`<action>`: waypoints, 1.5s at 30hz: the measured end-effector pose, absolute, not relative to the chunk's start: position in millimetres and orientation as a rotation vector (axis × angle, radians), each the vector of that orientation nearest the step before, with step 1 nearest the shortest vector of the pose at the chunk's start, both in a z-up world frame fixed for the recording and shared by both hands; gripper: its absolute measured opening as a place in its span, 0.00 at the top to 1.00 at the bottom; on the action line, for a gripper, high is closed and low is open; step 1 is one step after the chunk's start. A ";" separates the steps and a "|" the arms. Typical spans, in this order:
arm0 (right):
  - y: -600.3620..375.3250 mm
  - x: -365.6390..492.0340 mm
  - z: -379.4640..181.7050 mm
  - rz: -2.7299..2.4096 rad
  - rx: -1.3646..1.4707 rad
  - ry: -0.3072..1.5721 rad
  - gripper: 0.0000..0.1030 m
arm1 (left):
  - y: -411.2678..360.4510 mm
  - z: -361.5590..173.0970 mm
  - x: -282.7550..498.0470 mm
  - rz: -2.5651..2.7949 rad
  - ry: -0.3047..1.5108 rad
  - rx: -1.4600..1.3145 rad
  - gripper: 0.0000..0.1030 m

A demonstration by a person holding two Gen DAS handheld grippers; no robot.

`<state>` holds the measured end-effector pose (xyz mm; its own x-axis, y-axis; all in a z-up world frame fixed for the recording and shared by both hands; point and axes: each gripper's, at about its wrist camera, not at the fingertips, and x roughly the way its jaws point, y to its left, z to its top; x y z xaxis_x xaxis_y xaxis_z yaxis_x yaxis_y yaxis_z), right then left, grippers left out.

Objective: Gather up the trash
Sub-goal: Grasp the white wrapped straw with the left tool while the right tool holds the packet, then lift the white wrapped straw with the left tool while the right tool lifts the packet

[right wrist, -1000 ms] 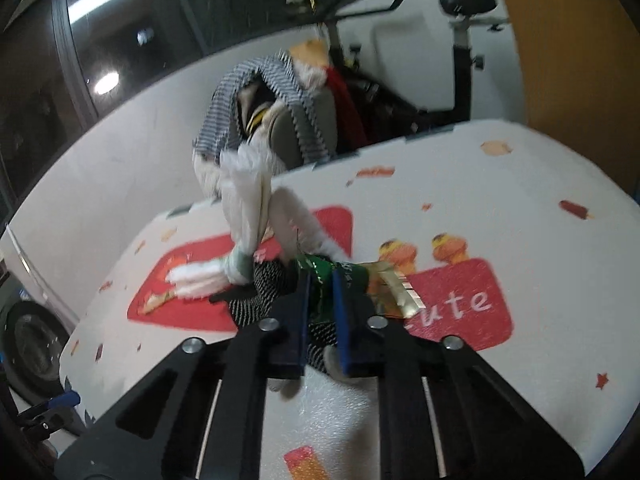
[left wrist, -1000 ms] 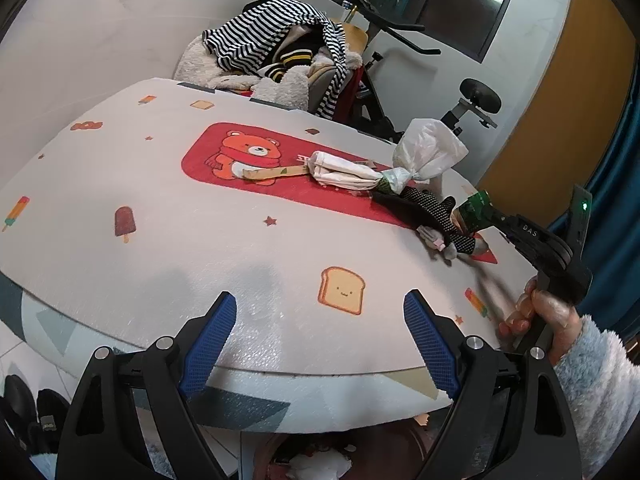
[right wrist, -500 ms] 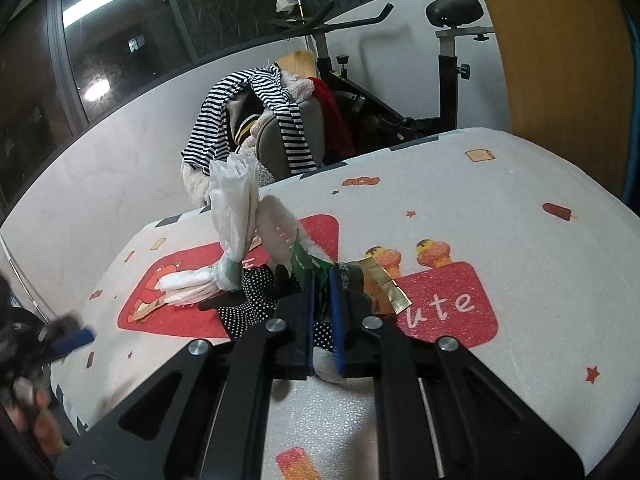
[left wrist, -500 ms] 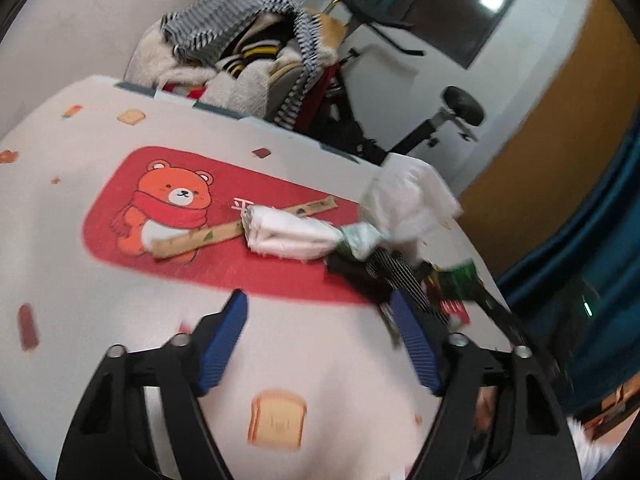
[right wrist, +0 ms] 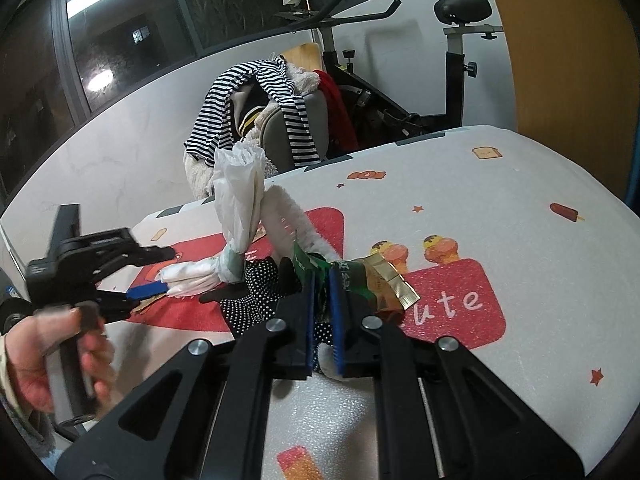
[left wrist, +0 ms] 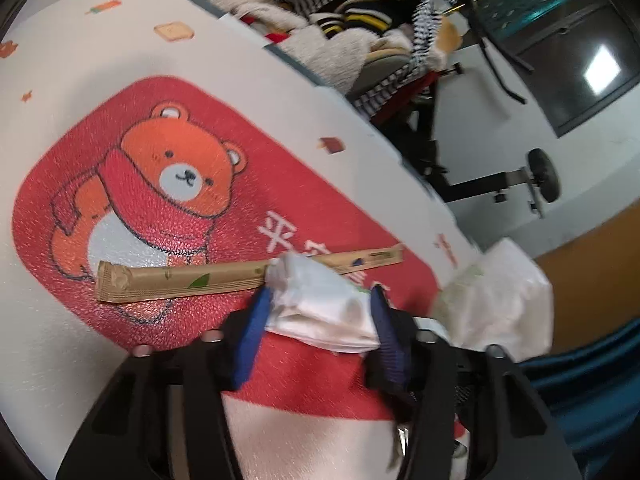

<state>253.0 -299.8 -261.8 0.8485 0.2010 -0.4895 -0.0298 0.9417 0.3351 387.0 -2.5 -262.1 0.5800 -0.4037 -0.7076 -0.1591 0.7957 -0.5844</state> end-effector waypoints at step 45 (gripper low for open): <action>-279.7 125.7 -177.0 0.317 0.339 0.417 0.90 | 78.5 -79.3 101.7 -0.425 0.608 -0.267 0.96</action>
